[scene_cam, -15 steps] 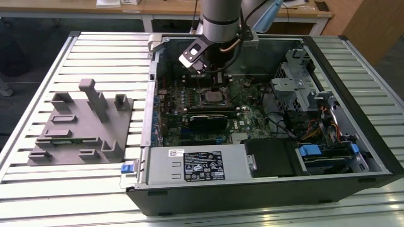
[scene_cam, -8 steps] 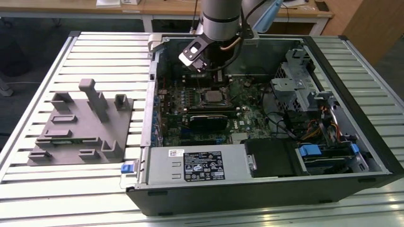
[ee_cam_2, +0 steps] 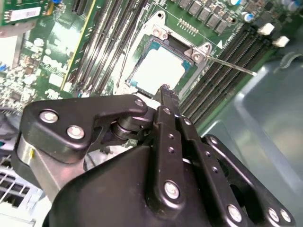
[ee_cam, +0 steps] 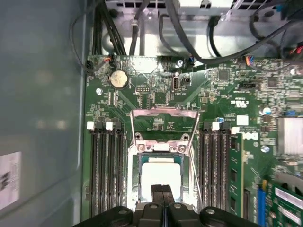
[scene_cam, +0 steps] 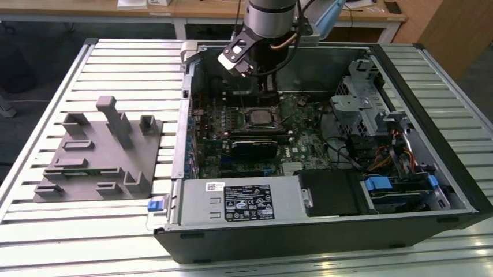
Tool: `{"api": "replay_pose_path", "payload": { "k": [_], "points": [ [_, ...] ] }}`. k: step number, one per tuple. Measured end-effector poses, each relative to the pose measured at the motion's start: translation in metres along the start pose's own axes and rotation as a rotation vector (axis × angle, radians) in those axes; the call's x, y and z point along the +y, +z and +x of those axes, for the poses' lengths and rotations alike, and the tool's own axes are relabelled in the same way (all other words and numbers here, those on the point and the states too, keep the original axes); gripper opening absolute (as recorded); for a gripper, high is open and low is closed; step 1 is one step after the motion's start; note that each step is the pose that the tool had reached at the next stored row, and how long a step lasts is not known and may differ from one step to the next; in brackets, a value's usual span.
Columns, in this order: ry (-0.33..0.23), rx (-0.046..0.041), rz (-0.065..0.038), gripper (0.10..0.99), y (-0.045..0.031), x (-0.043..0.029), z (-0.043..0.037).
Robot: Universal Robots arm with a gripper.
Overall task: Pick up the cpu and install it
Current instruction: 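Close the cpu cover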
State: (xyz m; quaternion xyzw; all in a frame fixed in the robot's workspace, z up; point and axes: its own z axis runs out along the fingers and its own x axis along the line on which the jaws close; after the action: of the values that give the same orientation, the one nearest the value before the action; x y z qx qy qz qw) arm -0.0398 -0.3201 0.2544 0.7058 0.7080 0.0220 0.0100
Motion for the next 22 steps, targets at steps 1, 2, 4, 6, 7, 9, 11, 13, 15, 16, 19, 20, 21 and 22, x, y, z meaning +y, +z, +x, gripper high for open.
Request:
{"api": "replay_pose_path", "payload": {
  "k": [1, 2, 4, 6, 7, 9, 11, 13, 15, 16, 19, 20, 21, 22],
  "points": [
    [0.000, -0.0002, 0.000, 0.106, -0.0045, 0.0002, 0.0000],
    [0.000, -0.0002, 0.001, 0.106, -0.0093, 0.0004, 0.0001],
    [0.000, -0.0001, 0.001, 0.106, -0.0144, 0.0007, -0.0001],
    [0.000, 0.0000, 0.001, 0.106, -0.0144, 0.0006, -0.0027],
    [0.000, -0.0002, 0.001, 0.106, -0.0145, 0.0006, -0.0050],
    [0.000, -0.0002, 0.001, 0.106, -0.0146, 0.0006, -0.0097],
    [0.000, 0.0000, 0.001, 0.106, -0.0144, 0.0012, -0.0112],
    [0.000, -0.0001, 0.003, 0.106, -0.0140, 0.0084, -0.0112],
    [0.000, -0.0001, 0.007, 0.106, -0.0132, 0.0174, -0.0112],
    [0.000, -0.0001, 0.008, 0.106, -0.0129, 0.0212, -0.0113],
    [0.000, -0.0001, 0.008, 0.106, -0.0120, 0.0291, -0.0113],
    [0.000, -0.0002, 0.008, 0.106, -0.0117, 0.0302, -0.0113],
    [0.000, -0.0002, 0.008, 0.106, -0.0114, 0.0315, -0.0113],
    [-0.001, -0.0002, 0.008, 0.106, -0.0110, 0.0326, -0.0113]
  ]
}}
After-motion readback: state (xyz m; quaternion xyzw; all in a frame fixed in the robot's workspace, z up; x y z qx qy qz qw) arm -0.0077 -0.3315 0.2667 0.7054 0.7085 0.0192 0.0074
